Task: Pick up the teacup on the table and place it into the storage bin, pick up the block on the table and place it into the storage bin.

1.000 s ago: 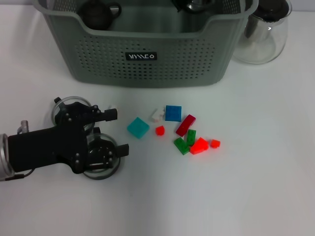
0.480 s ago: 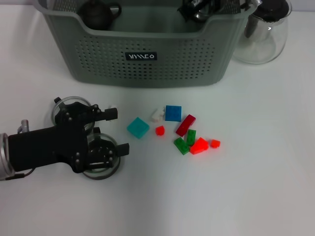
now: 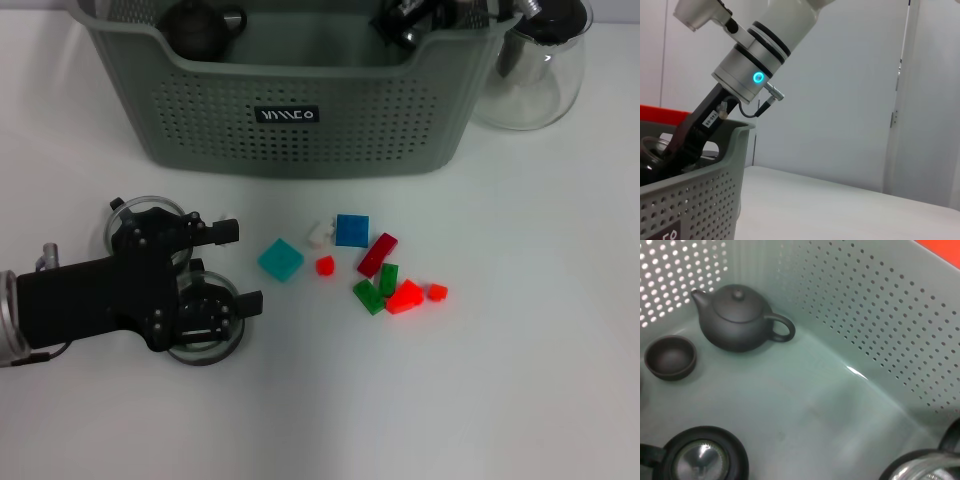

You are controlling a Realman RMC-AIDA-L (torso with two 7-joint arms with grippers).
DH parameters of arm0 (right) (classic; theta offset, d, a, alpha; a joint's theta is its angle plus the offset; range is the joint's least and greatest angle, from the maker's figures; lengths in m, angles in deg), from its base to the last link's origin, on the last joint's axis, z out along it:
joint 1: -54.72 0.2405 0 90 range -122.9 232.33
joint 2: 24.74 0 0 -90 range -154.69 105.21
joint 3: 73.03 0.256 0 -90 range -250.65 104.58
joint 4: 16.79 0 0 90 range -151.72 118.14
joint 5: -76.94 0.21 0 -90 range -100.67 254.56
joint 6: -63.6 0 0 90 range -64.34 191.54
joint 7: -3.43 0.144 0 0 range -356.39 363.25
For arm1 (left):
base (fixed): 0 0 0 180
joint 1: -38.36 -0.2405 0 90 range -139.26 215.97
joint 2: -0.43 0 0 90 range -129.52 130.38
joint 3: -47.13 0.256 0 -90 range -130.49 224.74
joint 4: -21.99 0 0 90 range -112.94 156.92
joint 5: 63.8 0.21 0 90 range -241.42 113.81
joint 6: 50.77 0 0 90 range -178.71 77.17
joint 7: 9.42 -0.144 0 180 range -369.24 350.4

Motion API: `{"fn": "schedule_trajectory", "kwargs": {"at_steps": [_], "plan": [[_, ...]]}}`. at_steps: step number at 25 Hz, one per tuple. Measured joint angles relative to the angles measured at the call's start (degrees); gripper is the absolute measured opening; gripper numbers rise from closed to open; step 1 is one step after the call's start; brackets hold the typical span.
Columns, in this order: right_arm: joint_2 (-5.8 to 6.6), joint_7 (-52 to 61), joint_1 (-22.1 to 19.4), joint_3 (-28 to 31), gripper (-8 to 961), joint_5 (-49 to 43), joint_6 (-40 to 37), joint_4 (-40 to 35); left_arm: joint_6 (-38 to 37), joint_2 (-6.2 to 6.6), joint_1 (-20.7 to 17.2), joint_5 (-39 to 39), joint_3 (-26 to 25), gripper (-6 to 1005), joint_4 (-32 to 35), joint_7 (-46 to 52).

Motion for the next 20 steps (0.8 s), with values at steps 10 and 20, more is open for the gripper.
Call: {"fn": "schedule_trajectory", "kwargs": {"at_steps": [10, 20], "plan": [[0.27, 0.3, -1.4, 0.0, 162, -0.2, 0.5, -1.5, -0.2, 0.0, 0.0, 0.0, -0.1, 825, 0.0, 0.0], [-0.17, -16.2, -24.3, 3.9, 523, 33.5, -0.8, -38.0, -0.5, 0.0, -0.5, 0.0, -0.2, 824, 0.0, 0.0]]}}
